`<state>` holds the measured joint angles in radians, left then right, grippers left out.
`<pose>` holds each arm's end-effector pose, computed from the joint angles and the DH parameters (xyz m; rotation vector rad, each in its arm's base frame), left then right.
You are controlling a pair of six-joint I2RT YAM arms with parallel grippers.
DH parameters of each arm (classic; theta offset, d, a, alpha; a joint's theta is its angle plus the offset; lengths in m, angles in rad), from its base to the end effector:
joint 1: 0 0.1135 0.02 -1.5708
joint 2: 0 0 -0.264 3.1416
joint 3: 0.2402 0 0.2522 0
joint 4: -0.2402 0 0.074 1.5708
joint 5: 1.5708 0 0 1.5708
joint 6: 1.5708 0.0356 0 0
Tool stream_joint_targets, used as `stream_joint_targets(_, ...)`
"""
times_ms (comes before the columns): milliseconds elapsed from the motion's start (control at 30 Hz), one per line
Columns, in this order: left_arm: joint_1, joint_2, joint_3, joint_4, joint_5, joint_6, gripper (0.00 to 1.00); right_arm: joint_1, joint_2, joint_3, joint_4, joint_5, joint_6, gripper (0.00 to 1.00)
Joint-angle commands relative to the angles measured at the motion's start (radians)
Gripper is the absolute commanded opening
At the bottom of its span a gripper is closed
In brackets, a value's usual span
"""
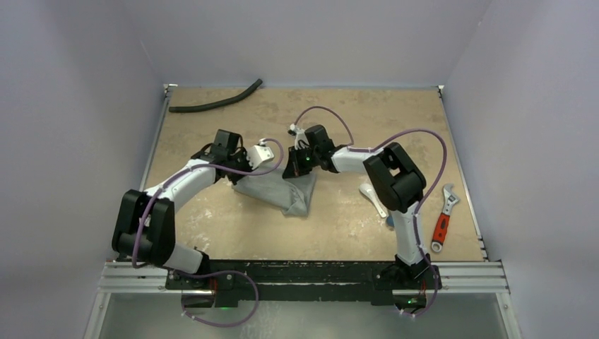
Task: Fold the napkin into a case and place the utensils inside
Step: Fold the lower triangle-folded napkin at the center of the board, then rotate the 2/3-rectangle-folded napkin at the center of the board.
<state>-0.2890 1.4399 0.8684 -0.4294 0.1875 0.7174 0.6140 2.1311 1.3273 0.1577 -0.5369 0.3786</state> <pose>0.2692 -0.0870 0.2015 1.2890 2.1963 -0.0754 0.3630 0.2782 0.1394 -0.5912 2.2777 1.1172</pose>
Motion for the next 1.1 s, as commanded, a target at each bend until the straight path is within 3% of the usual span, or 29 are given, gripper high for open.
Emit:
stream_joint_targets(0, 0.005, 0.096, 0.063, 0.108, 0.028, -0.005, 0.0, -0.004, -0.087, -0.12, 0.086, 0.011, 0.081, 0.0)
stream_joint_targets(133, 0.0, 0.214, 0.151, 0.112, 0.033, -0.019, 0.0, -0.002, -0.188, -0.287, 0.211, -0.003, 0.178, 0.0)
stream_joint_targets(233, -0.028, 0.277, 0.204, 0.115, 0.034, -0.014, 0.0, -0.004, -0.249, -0.327, 0.201, -0.032, 0.201, 0.01)
stream_joint_targets(367, -0.069, 0.324, 0.262, 0.113, 0.029, -0.024, 0.0, -0.033, -0.319, -0.289, 0.12, -0.01, 0.148, 0.2)
stream_joint_targets(433, -0.083, 0.341, 0.303, 0.116, 0.024, -0.045, 0.11, -0.057, -0.336, -0.265, 0.082, -0.019, 0.116, 0.22)
stream_joint_targets(467, -0.088, 0.349, 0.328, 0.113, 0.027, -0.058, 0.16, -0.063, -0.338, -0.255, 0.059, -0.014, 0.096, 0.22)
stream_joint_targets(600, -0.122, 0.394, 0.458, 0.056, 0.042, -0.073, 0.17, -0.072, -0.323, -0.258, 0.01, 0.012, 0.019, 0.15)
stream_joint_targets(700, -0.155, 0.447, 0.54, -0.006, 0.067, -0.07, 0.17, -0.072, -0.308, -0.309, 0.05, -0.001, 0.017, 0.09)
stream_joint_targets(833, -0.17, 0.496, 0.649, -0.103, 0.069, -0.144, 0.22, -0.072, -0.33, -0.389, 0.105, -0.017, 0.047, 0.09)
stream_joint_targets(967, -0.152, 0.424, 0.675, -0.219, 0.104, -0.204, 0.37, -0.072, -0.355, -0.331, 0.042, 0.0, 0.006, 0.08)
stream_joint_targets(1067, -0.151, 0.329, 0.641, -0.313, 0.123, -0.203, 0.41, -0.077, -0.341, -0.242, -0.003, -0.004, -0.028, 0.09)
